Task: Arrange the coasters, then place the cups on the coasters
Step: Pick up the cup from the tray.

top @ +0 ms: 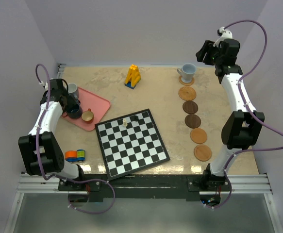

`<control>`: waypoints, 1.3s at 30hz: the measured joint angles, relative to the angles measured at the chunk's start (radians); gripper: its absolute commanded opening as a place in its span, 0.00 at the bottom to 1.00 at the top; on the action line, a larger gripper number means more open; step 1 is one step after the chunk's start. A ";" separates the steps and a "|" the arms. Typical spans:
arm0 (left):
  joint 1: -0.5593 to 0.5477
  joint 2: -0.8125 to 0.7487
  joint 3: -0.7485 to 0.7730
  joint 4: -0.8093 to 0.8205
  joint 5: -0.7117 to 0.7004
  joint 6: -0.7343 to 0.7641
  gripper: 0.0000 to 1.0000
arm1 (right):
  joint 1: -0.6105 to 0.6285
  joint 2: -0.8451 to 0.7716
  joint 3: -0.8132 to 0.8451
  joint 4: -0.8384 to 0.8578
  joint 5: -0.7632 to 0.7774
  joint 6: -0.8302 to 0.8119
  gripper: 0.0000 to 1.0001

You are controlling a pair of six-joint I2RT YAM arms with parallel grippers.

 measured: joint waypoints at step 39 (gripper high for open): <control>0.056 0.397 0.196 0.016 0.000 0.379 0.00 | 0.009 0.008 0.026 -0.051 -0.010 -0.019 0.56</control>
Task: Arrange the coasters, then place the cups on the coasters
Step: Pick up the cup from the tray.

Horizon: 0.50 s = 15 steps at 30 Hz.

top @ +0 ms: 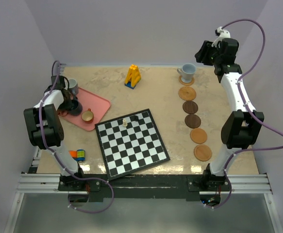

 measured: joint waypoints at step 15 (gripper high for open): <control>-0.005 -0.218 -0.080 -0.006 0.082 -0.063 0.00 | 0.036 0.000 0.000 0.000 0.026 0.002 0.57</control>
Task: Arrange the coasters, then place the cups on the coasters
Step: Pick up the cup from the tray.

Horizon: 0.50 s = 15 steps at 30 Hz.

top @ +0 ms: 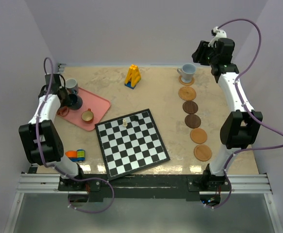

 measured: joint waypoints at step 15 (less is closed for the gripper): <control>-0.432 -0.039 0.121 -0.037 -0.092 -0.459 0.00 | 0.245 0.034 0.188 -0.103 0.188 0.011 0.58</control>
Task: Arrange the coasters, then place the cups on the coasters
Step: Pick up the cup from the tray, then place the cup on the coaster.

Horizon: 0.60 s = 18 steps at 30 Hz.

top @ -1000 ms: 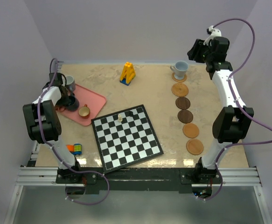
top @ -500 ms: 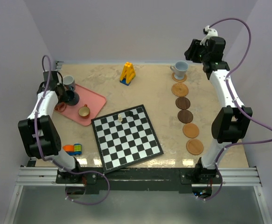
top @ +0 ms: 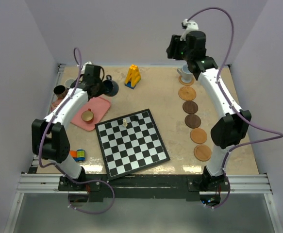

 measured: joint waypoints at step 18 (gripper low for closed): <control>-0.332 0.433 0.533 -0.231 -0.132 -0.354 0.00 | 0.322 0.140 0.138 -0.283 0.058 -0.016 0.57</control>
